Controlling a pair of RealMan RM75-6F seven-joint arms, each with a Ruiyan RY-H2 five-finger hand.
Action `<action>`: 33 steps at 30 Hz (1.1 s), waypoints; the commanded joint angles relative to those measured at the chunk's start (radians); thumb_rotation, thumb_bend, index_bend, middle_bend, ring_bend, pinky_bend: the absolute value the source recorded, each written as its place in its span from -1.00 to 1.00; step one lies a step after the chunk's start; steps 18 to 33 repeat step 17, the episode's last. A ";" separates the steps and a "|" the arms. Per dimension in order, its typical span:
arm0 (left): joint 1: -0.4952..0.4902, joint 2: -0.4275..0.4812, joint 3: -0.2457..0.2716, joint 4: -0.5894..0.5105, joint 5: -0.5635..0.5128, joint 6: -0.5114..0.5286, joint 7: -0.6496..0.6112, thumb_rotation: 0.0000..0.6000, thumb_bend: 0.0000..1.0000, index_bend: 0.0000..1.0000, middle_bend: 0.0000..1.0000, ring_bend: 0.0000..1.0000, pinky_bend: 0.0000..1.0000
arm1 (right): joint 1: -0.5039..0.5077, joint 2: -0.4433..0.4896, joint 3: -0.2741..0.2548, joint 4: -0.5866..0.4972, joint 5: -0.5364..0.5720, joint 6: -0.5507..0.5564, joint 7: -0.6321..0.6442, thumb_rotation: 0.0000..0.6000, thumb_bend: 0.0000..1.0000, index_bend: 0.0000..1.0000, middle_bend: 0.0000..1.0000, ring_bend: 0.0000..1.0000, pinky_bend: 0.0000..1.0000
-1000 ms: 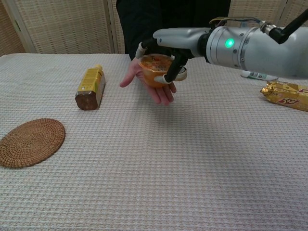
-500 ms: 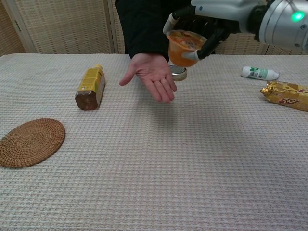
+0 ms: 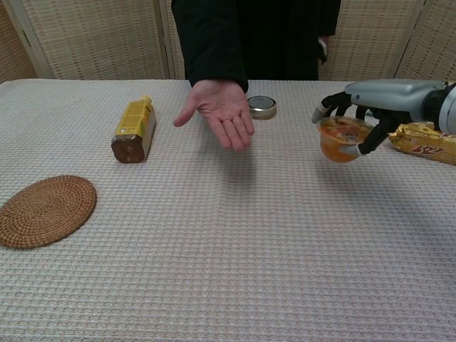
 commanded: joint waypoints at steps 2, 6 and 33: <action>0.004 -0.003 0.003 0.008 -0.003 -0.001 -0.009 1.00 -0.71 -0.72 -1.00 -1.00 -0.68 | 0.003 0.013 -0.018 -0.013 0.031 -0.051 -0.015 1.00 0.11 -0.99 -0.92 -0.91 -0.59; 0.005 -0.007 0.005 0.018 -0.005 -0.005 -0.023 1.00 -0.71 -0.72 -1.00 -1.00 -0.68 | -0.024 0.047 -0.013 -0.061 0.009 -0.008 0.006 1.00 0.11 -1.00 -1.00 -1.00 -0.93; -0.008 -0.011 -0.006 0.028 0.000 -0.013 -0.035 1.00 -0.71 -0.72 -1.00 -1.00 -0.68 | -0.278 0.287 -0.072 -0.299 -0.157 0.375 0.049 1.00 0.04 -1.00 -1.00 -1.00 -0.94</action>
